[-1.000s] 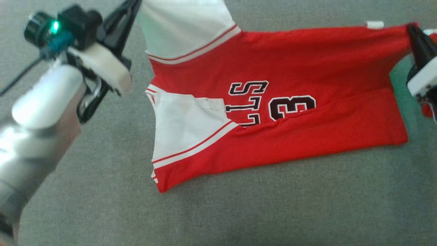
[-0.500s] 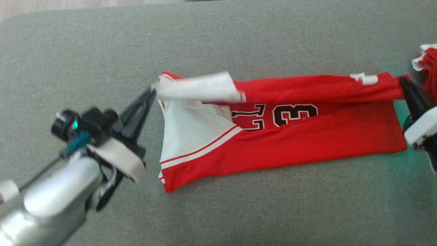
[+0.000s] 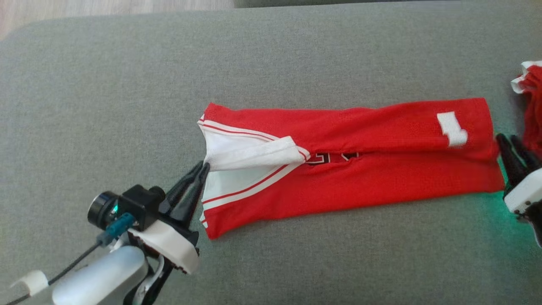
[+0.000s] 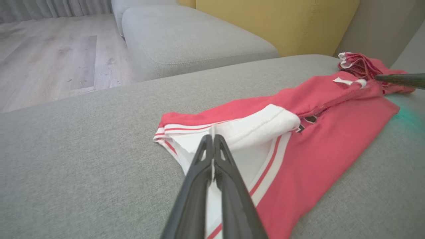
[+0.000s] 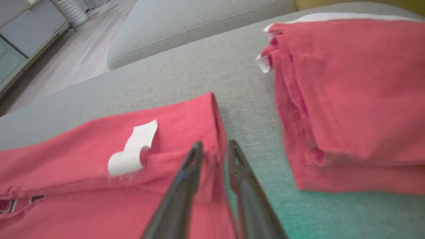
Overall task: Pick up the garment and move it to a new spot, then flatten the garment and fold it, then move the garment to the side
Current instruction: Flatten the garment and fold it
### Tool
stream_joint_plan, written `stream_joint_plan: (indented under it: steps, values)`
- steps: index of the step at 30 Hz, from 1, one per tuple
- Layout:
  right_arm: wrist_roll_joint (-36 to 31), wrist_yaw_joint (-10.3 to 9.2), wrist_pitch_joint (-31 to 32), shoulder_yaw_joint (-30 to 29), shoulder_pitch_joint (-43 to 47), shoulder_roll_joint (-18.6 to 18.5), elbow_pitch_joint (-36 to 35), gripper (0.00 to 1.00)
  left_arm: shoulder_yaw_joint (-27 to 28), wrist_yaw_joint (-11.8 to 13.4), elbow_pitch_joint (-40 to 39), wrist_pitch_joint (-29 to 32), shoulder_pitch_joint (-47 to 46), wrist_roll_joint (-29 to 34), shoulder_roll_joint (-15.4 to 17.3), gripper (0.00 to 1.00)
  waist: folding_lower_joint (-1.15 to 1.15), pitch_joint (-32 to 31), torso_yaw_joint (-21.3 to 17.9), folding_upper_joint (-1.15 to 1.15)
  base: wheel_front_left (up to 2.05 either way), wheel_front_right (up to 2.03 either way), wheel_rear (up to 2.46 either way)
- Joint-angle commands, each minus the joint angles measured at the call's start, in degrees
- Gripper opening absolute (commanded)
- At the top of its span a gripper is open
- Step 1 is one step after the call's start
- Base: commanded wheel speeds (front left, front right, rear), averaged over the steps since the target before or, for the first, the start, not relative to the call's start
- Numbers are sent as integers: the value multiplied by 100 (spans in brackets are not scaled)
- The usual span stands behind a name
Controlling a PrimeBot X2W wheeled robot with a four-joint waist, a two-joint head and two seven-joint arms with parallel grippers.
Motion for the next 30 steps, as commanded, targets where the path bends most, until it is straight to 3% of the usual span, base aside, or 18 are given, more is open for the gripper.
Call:
stream_joint_plan:
  steps: [1,7,11,16,20,30]
  values:
    - [-69,-10,-128,-69,194,-104,-54,100,259,107,-65,-94,34,-12,106,100,0,-74,-14,0,0,0,0]
    - [-209,-10,-479,-357,697,166,-62,100,675,694,-71,-219,579,300,-192,100,0,-359,-85,0,0,0,0]
    - [-371,-10,-589,-604,997,397,-86,100,1348,1153,-317,-225,1173,1059,-540,100,0,-562,-110,0,0,0,0]
    - [-504,-10,-518,-971,1037,639,44,100,1893,1388,-549,-227,1770,1841,-932,100,0,-688,-13,0,0,0,0]
    - [-800,-10,-407,-1397,758,876,437,100,2212,1354,-705,-227,2182,2473,-1263,100,0,-707,187,0,0,0,0]
    - [-1901,-10,-56,-2119,-223,1341,2154,100,2528,855,-599,-228,2559,3292,-1927,100,0,-602,642,0,0,0,0]
